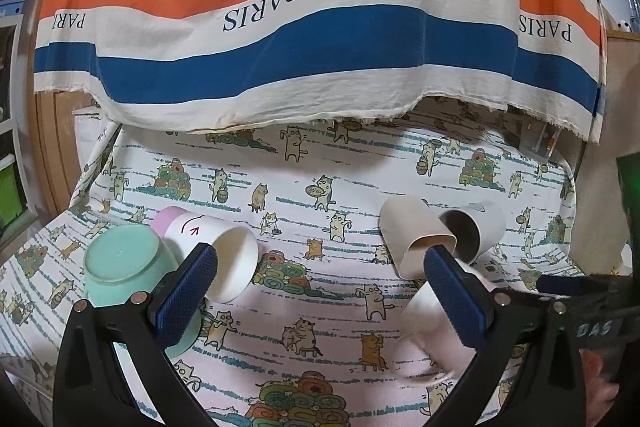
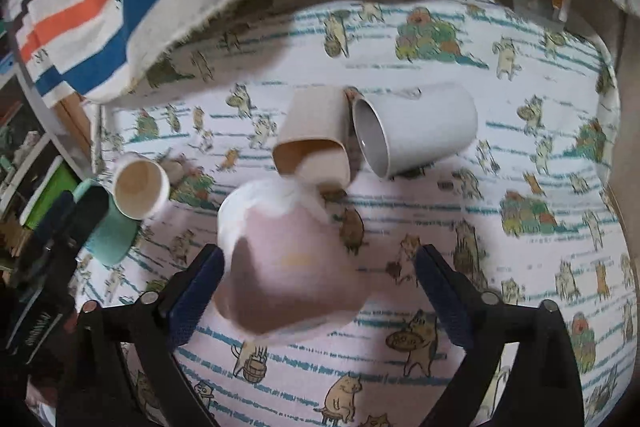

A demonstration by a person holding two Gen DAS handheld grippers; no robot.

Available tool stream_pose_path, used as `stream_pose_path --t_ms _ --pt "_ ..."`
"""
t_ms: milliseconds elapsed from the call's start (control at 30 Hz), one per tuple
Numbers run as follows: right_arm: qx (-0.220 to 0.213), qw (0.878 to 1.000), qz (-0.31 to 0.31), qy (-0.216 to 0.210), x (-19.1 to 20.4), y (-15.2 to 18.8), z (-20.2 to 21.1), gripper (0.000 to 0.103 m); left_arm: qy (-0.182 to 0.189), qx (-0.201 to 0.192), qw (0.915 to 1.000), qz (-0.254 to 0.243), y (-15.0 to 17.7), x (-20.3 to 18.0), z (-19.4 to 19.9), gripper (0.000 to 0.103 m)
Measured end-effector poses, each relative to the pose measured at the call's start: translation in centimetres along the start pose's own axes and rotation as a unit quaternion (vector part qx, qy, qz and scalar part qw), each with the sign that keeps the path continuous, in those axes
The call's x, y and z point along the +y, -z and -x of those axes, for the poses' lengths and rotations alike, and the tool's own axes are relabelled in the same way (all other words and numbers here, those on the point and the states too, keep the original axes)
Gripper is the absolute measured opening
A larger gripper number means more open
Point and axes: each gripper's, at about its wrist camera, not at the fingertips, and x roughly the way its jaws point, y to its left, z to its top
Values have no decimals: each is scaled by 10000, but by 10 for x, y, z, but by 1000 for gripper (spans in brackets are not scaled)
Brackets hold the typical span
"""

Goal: Flip cup upside down
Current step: 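Lift the pink mug with the right gripper and turn its rim downward, then grasp the pink mug with the left gripper while the right gripper releases it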

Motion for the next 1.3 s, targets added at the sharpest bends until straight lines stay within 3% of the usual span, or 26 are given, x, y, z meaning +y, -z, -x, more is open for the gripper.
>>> stream_pose_path --t_ms 200,333,433,533,733,833,1000,1133,1300 --pt "357 9920 680 -1001 -1 1 -19 100 -26 24 10000 74 0 3 -1 103" --pt "456 9806 1651 -955 20 15 -29 100 -25 28 10000 45 0 2 -1 103" --pt "305 9794 1845 -758 32 19 -33 100 -27 21 10000 9 1 1 -1 103" --pt "243 9813 1832 -532 42 15 -39 84 30 17 10000 -4 2 0 -2 103" --pt "120 9921 1204 -336 35 14 -39 83 5 -67 10000 41 0 2 2 103" --pt "-83 9976 675 97 31 17 -33 83 -11 -34 9999 134 0 5 1 103" --pt "-454 9962 238 709 31 24 -27 83 -69 6 9998 193 0 6 -1 103" --pt "-319 9971 -535 446 17 25 -31 83 -183 -167 9997 86 0 3 4 103" --pt "-324 9964 -736 263 19 29 -29 83 -203 -326 9992 -63 0 -1 10 103"
